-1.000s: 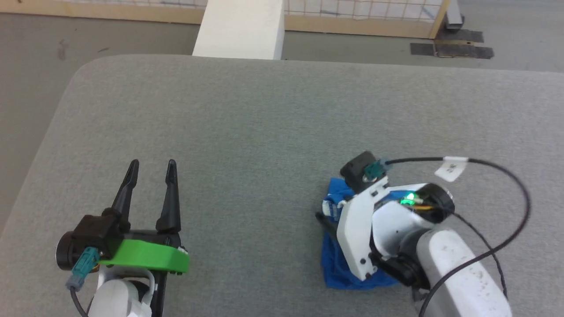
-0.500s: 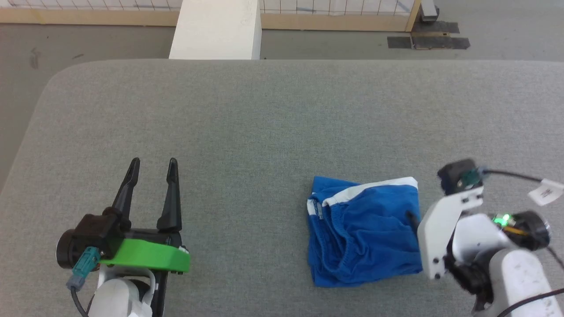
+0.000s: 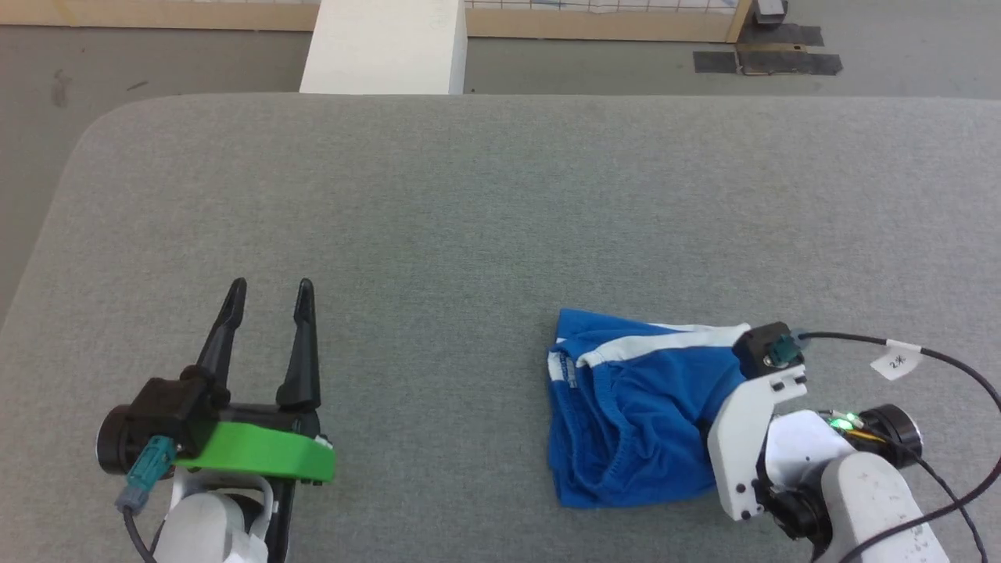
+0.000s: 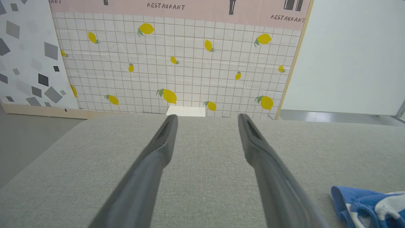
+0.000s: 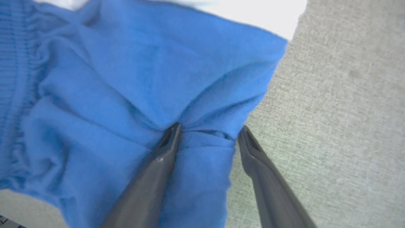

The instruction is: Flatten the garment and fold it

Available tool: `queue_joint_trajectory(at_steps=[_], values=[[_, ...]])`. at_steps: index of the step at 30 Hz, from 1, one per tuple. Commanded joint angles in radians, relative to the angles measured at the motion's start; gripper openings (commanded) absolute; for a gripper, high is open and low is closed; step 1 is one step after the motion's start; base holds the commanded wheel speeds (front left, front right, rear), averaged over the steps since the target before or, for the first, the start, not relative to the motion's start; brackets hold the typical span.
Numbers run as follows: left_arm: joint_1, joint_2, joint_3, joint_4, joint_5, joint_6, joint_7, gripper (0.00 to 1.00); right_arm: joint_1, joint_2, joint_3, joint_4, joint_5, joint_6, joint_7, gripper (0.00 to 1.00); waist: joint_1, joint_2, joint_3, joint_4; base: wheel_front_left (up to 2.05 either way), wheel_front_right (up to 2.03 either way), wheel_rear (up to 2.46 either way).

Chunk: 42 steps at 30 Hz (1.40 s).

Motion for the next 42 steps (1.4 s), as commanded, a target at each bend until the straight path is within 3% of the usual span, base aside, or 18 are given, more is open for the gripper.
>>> queue_joint_trajectory(at_steps=[1,8,16,21,22,32,39,40,41,42], values=[[-0.006,0.009,0.004,-0.005,0.005,-0.007,-0.004,1.00,-0.010,-0.013,0.001,0.020,0.008,-0.002,-0.006,0.00,0.0000,0.0000,0.004,-0.020,0.00,0.00,0.00],[0.009,0.031,0.025,-0.029,0.000,-0.007,-0.004,1.00,-0.077,-0.125,0.074,0.001,0.051,-0.002,-0.010,0.00,0.0000,0.0000,0.042,-0.160,0.00,0.00,0.00],[-0.002,0.068,0.032,-0.078,-0.009,-0.007,-0.004,1.00,-0.212,-0.290,0.146,-0.008,0.085,-0.002,0.009,0.00,0.0000,0.0000,0.125,-0.382,0.00,0.00,0.00],[-0.023,0.116,0.000,-0.091,-0.013,-0.007,-0.004,1.00,-0.284,-0.328,0.103,0.029,0.091,-0.002,-0.008,0.00,0.0000,0.0000,0.185,-0.456,0.00,0.00,0.00],[-0.036,0.149,-0.018,-0.100,-0.013,-0.007,-0.004,1.00,-0.309,-0.338,0.060,0.060,0.079,-0.002,-0.026,0.00,0.0000,0.0000,0.227,-0.477,0.00,0.00,0.00],[-0.056,0.259,-0.014,-0.139,-0.016,-0.007,0.017,1.00,-0.367,-0.308,-0.170,0.144,-0.034,-0.002,-0.123,0.00,0.0000,0.0000,0.337,-0.453,0.00,0.00,0.00],[-0.038,0.299,0.018,-0.186,-0.028,-0.002,0.041,1.00,-0.404,-0.275,-0.339,0.156,-0.140,-0.002,-0.189,0.00,0.0000,0.0000,0.384,-0.416,0.00,0.00,0.00],[-0.038,0.302,0.020,-0.191,-0.030,-0.002,0.043,1.00,-0.409,-0.270,-0.362,0.152,-0.156,-0.002,-0.205,0.07,0.0000,0.0000,0.390,-0.410,0.00,0.00,0.00],[-0.037,0.305,0.022,-0.195,-0.032,-0.001,0.043,1.00,-0.411,-0.268,-0.373,0.153,-0.166,-0.002,-0.213,0.38,0.0000,0.0000,0.393,-0.406,0.00,0.00,0.00],[-0.036,0.307,0.024,-0.199,-0.033,0.000,0.044,1.00,-0.417,-0.264,-0.394,0.156,-0.175,-0.002,-0.220,1.00,0.0000,0.0000,0.397,-0.402,0.00,0.00,0.00]])
